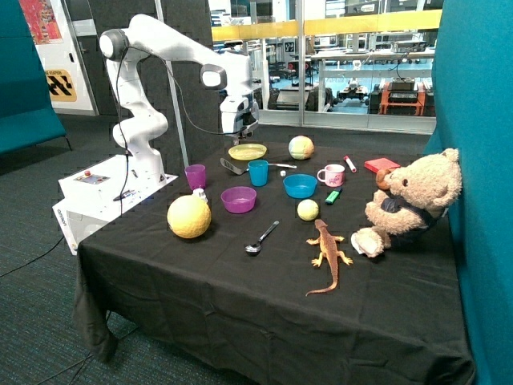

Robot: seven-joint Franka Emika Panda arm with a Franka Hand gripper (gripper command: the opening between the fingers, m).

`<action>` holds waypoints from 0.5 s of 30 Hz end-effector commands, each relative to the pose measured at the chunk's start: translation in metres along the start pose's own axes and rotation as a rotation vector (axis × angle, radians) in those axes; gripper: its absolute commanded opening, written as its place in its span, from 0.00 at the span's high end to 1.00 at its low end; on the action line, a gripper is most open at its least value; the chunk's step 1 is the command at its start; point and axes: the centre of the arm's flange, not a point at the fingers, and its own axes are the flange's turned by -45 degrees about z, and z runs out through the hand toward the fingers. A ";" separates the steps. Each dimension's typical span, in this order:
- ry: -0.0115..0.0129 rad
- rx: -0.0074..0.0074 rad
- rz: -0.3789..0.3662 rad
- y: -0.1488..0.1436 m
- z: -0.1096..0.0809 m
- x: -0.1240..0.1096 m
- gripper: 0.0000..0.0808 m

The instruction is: Match the cups with the appropriate bowls

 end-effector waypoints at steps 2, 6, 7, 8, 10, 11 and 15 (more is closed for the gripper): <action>-0.0147 -0.0043 -0.261 -0.004 -0.001 0.004 0.00; -0.0147 -0.0043 -0.262 -0.007 0.002 0.007 0.57; -0.0147 -0.0043 -0.261 -0.008 0.002 0.007 0.64; -0.0147 -0.0043 -0.260 -0.008 0.002 0.008 0.68; -0.0147 -0.0043 -0.258 -0.008 0.003 0.009 0.71; -0.0147 -0.0043 -0.258 -0.008 0.003 0.010 0.71; -0.0147 -0.0043 -0.260 -0.008 0.002 0.010 0.72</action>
